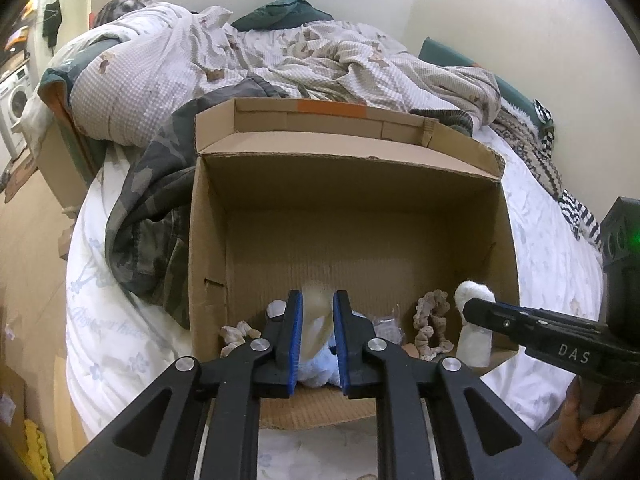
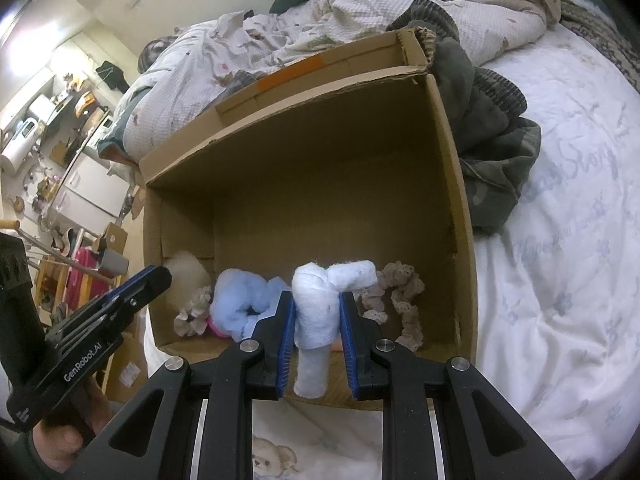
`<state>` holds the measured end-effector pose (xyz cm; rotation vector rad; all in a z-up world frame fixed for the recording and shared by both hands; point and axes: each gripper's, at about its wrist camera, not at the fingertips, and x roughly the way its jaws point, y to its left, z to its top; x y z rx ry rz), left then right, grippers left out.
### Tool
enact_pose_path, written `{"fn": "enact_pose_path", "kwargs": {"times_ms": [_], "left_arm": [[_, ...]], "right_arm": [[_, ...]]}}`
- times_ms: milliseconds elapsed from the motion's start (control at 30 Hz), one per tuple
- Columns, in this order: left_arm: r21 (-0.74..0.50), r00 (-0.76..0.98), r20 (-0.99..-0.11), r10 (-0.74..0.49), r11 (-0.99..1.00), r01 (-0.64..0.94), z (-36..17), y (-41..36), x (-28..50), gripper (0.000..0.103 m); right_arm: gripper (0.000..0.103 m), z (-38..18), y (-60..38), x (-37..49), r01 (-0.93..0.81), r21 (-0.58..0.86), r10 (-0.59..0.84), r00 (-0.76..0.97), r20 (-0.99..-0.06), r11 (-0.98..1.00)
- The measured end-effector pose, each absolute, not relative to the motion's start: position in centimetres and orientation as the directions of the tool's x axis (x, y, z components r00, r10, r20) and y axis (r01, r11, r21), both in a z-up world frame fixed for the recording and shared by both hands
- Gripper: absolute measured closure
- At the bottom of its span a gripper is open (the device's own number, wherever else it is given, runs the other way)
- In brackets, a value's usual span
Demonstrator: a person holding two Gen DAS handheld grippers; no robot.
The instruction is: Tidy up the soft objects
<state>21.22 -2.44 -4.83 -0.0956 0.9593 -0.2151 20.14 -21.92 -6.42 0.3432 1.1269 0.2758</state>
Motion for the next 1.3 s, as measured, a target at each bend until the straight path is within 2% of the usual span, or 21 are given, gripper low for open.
{"fn": "enact_pose_path", "kwargs": {"times_ms": [67,100,133,167,200,233,267,367,433,500,633,833,1067,1167,1233,1300], "left_arm": [[-0.175,0.553,-0.802,-0.224,0.974,0.141,-4.8,-2.5,21.2,0.080],[-0.175,0.556,-0.801,-0.222,0.975,0.138,-4.8,-2.5,21.1,0.071],[-0.171,0.560,-0.800,-0.216,0.976,0.132,-4.8,-2.5,21.1,0.055],[-0.165,0.569,-0.796,-0.207,0.978,0.124,-4.6,-2.5,21.0,0.046],[-0.157,0.587,-0.786,-0.194,0.981,0.114,-4.4,-2.5,20.9,0.036],[-0.155,0.598,-0.779,-0.190,0.982,0.110,-4.2,-2.4,20.8,0.034],[-0.154,0.605,-0.773,-0.190,0.982,0.111,-4.0,-2.4,20.7,0.034],[-0.134,0.610,-0.773,-0.172,0.985,0.108,-3.9,-2.4,20.8,0.034],[-0.121,0.618,-0.771,-0.153,0.988,0.095,-3.7,-2.2,20.7,0.034],[-0.103,0.631,-0.766,-0.126,0.992,0.073,-3.4,-1.9,20.5,0.034],[-0.041,0.673,-0.739,-0.037,0.999,0.010,-2.3,-1.1,19.7,0.034],[-0.013,0.722,-0.692,0.021,0.999,-0.042,-0.1,0.3,17.6,0.034],[-0.016,0.722,-0.692,0.010,0.999,-0.030,0.8,1.5,15.2,0.032],[-0.017,0.714,-0.700,0.018,0.999,-0.042,0.8,1.8,14.1,0.029],[-0.023,0.714,-0.700,0.023,0.998,-0.055,0.8,2.2,12.9,0.023],[-0.025,0.707,-0.707,0.023,0.998,-0.058,0.6,2.3,12.0,0.022]], "right_arm": [[0.079,-6.6,-22.0,20.3,-0.032,0.403,0.381,0.402,-0.832,0.914],[0.077,-6.7,-22.1,20.4,-0.025,0.405,0.381,0.399,-0.834,0.914],[0.073,-6.7,-22.2,20.4,-0.018,0.409,0.382,0.396,-0.835,0.912],[0.069,-6.8,-22.3,20.5,-0.014,0.407,0.378,0.397,-0.836,0.914],[0.057,-6.7,-22.3,20.5,-0.011,0.404,0.375,0.399,-0.837,0.915],[0.037,-6.6,-22.4,20.4,-0.011,0.407,0.376,0.407,-0.833,0.913],[0.032,-6.4,-22.4,20.4,-0.011,0.410,0.376,0.418,-0.827,0.912],[0.028,-5.9,-22.5,20.3,-0.012,0.400,0.364,0.436,-0.823,0.917],[0.012,-5.7,-22.5,20.3,-0.006,0.406,0.366,0.448,-0.816,0.914],[0.000,-5.3,-22.5,20.1,-0.005,0.401,0.357,0.469,-0.808,0.916],[0.000,-4.1,-22.4,19.6,-0.017,0.392,0.344,0.514,-0.786,0.920],[0.000,-2.2,-22.1,18.2,-0.054,0.373,0.332,0.587,-0.739,0.926],[0.000,-0.5,-21.5,15.5,-0.086,0.337,0.313,0.627,-0.713,0.938],[0.000,0.2,-21.3,13.9,-0.098,0.322,0.305,0.654,-0.693,0.942],[0.000,0.4,-21.1,12.9,-0.099,0.313,0.298,0.660,-0.690,0.945],[0.000,0.5,-20.9,12.0,-0.104,0.304,0.294,0.663,-0.689,0.947]]}}
